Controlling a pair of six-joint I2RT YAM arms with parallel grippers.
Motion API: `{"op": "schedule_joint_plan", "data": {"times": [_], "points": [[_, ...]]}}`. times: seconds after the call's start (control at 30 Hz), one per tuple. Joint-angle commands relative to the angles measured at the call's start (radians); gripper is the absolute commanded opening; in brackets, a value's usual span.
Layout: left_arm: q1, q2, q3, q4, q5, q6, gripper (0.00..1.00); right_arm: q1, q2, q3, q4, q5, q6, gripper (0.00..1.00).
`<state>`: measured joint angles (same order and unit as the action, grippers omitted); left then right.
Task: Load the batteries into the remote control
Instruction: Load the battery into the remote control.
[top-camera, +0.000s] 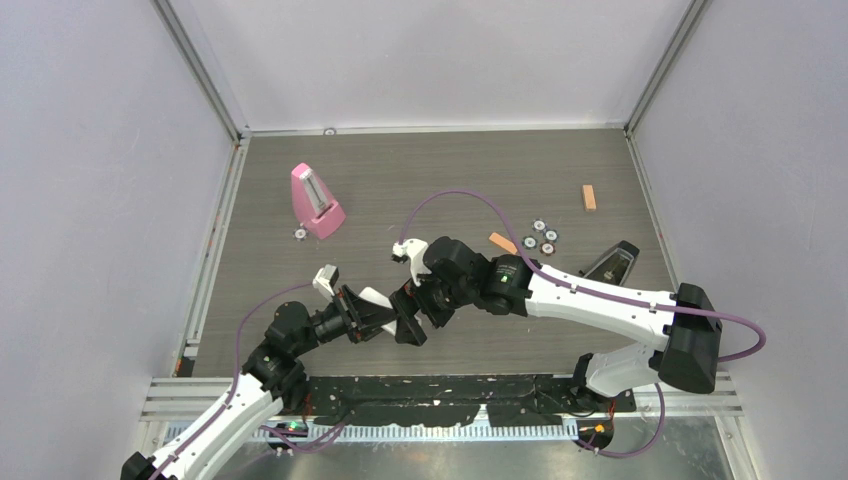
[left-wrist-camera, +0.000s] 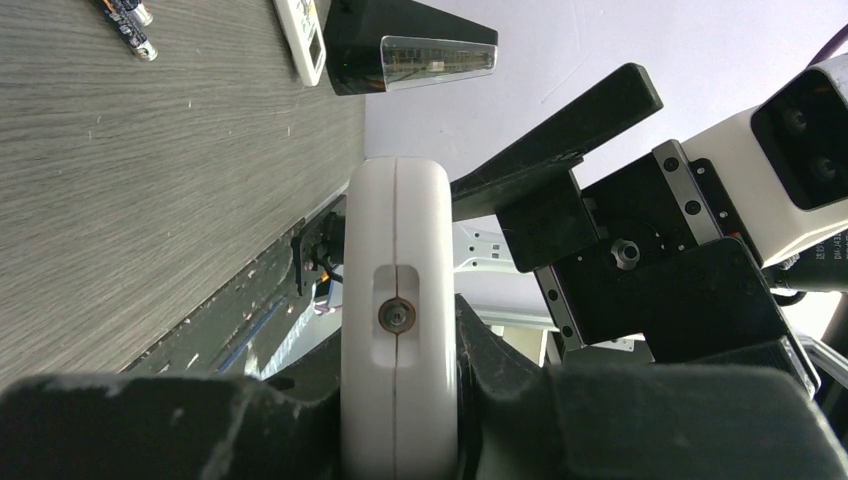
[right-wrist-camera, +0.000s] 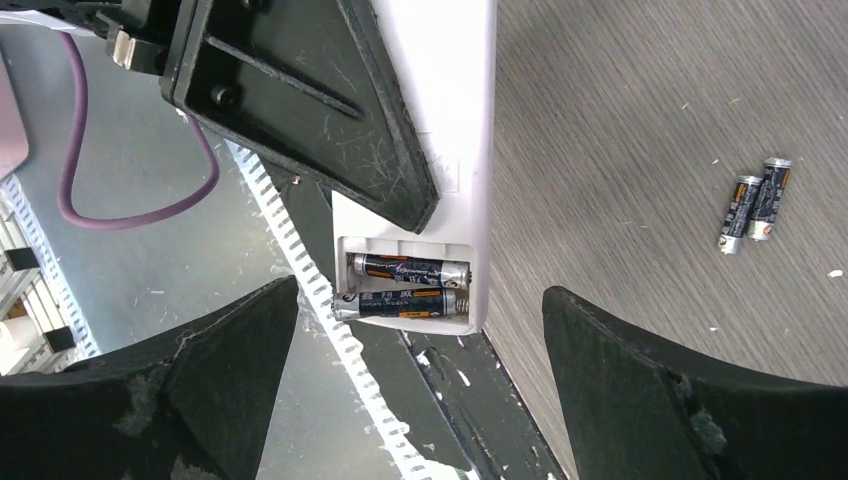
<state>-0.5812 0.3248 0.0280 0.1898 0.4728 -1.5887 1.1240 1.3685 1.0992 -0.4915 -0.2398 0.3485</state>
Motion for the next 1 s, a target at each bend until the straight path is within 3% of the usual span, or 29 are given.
{"op": "schedule_joint_plan", "data": {"times": [0.0, 0.5, 0.97], "points": [[-0.002, -0.006, 0.038, 0.051, 0.021, 0.022, 0.00, 0.003, -0.013, -0.009, 0.045, 0.024, 0.023, 0.96], [-0.001, -0.020, 0.039, 0.041, 0.016, 0.035, 0.00, -0.042, -0.034, -0.028, 0.049, -0.039, 0.099, 0.81], [-0.002, -0.013, 0.059, 0.044, 0.028, 0.024, 0.00, -0.055, -0.024, -0.057, 0.075, -0.053, 0.103, 0.55]]}}
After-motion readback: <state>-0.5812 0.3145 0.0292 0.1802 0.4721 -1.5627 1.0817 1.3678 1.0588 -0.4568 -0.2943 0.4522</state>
